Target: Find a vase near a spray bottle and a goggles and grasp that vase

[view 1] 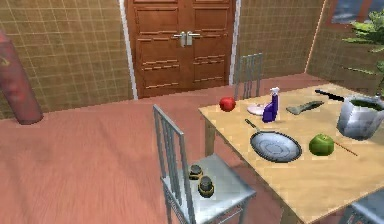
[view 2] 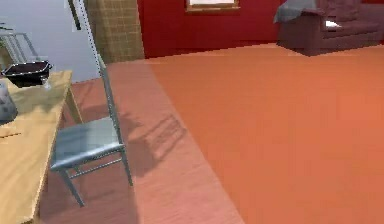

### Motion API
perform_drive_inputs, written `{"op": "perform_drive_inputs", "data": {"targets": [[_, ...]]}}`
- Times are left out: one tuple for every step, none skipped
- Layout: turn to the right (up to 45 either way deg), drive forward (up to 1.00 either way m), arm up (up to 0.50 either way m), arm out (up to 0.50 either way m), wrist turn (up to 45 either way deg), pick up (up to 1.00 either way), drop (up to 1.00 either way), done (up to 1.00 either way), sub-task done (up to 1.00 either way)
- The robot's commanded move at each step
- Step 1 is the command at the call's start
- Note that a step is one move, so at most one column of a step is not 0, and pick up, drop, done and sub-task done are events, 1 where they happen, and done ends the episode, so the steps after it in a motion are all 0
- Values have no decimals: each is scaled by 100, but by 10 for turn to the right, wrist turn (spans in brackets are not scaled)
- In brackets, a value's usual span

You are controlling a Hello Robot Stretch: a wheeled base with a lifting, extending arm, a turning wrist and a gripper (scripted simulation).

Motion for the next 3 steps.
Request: {"op": "perform_drive_inputs", "data": {"targets": [[-450,0,0,0,0,0,0,0,0],[-330,0,0,0,0,0,0,0,0],[0,45,0,0,0,0,0,0,0]]}}
